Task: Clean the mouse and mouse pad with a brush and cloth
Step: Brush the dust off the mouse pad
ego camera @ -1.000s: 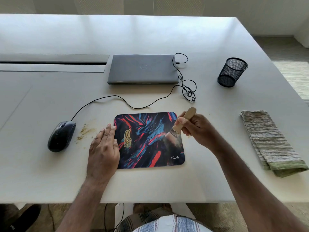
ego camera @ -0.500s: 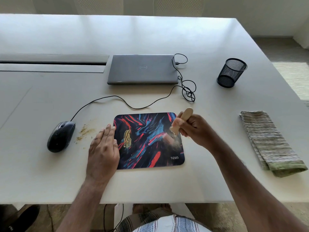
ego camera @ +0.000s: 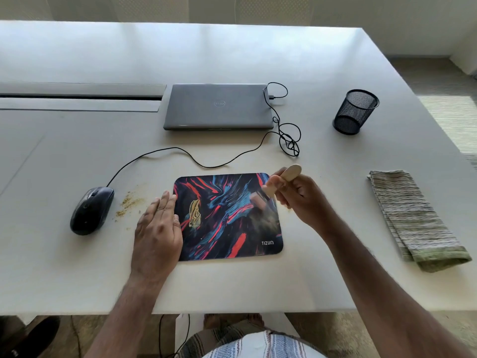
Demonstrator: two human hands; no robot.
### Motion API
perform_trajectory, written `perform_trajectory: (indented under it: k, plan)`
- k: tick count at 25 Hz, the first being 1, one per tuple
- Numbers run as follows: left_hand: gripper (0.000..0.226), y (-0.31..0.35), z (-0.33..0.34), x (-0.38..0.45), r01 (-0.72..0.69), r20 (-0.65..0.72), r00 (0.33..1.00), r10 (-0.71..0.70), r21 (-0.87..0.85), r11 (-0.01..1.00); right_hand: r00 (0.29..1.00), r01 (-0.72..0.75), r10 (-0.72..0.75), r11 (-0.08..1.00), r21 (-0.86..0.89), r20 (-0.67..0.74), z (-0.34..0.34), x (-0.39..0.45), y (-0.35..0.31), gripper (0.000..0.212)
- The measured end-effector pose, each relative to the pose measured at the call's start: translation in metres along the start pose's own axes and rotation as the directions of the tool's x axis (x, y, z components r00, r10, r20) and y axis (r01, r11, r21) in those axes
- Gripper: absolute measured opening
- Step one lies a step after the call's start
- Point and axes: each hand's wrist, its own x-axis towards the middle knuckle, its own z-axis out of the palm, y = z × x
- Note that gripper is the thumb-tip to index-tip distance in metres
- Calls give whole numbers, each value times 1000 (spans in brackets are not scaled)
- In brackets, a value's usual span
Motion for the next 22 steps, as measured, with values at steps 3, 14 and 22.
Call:
perform_trajectory:
  k: [3, 14, 22]
  plan:
    - [57, 0, 0, 0, 2, 2, 1000, -2, 2, 1000, 999, -15, 13, 999, 40, 51, 2, 0, 0, 29]
    - [56, 1, -1, -1, 3, 5, 1000, -3, 0, 1000, 999, -53, 51, 985, 167, 18, 5, 2, 17, 31]
    - [56, 3, -3, -1, 17, 2, 1000, -17, -15, 1000, 990, -95, 62, 957, 272, 128, 16, 1, 16, 29]
